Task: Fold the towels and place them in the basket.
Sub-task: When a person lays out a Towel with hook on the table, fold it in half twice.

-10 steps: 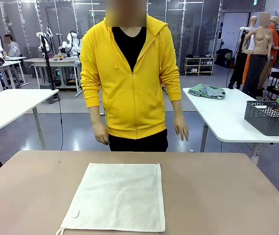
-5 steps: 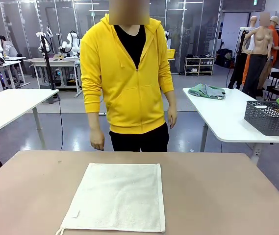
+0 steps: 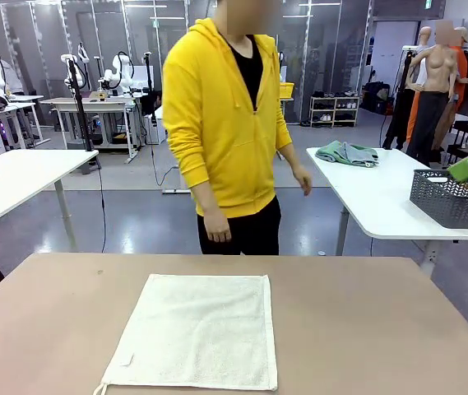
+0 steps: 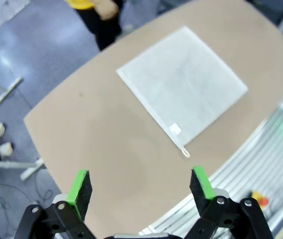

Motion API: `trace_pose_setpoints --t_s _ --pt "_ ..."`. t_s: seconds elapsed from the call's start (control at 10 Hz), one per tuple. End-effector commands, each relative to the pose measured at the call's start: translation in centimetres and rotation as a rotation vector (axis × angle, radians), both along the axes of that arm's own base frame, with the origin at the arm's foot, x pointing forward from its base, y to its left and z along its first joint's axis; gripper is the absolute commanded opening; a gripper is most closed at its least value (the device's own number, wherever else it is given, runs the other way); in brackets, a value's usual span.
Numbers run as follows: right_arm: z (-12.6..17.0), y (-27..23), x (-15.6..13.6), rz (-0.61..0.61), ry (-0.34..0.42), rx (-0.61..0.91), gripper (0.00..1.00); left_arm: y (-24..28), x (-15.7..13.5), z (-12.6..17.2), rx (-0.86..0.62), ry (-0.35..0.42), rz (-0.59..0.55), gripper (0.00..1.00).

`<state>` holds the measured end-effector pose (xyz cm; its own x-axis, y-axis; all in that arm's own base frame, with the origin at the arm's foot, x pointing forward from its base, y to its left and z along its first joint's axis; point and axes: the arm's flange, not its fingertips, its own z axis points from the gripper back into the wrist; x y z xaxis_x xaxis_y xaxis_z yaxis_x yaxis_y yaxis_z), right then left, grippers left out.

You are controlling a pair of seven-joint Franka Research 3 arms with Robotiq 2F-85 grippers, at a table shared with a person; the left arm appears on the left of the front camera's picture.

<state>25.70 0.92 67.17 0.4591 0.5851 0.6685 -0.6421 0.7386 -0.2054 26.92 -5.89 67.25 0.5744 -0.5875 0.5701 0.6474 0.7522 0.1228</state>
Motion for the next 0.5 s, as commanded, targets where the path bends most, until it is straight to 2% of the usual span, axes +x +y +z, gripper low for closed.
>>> trace_pose_setpoints --t_s 0.0,0.2,0.4 --pt "1.3 3.2 0.0 0.279 0.011 -0.066 1.00 -2.6 -0.4 0.7 0.189 0.025 -0.271 1.00" --pt "-0.3 8.5 -0.7 0.522 0.087 -0.165 1.00 -6.3 -0.7 -2.6 0.354 0.080 -0.518 1.00" --pt "-2.8 13.3 -0.7 0.676 0.165 -0.210 1.00 -9.3 -0.5 -6.4 0.417 0.137 -0.642 1.00"
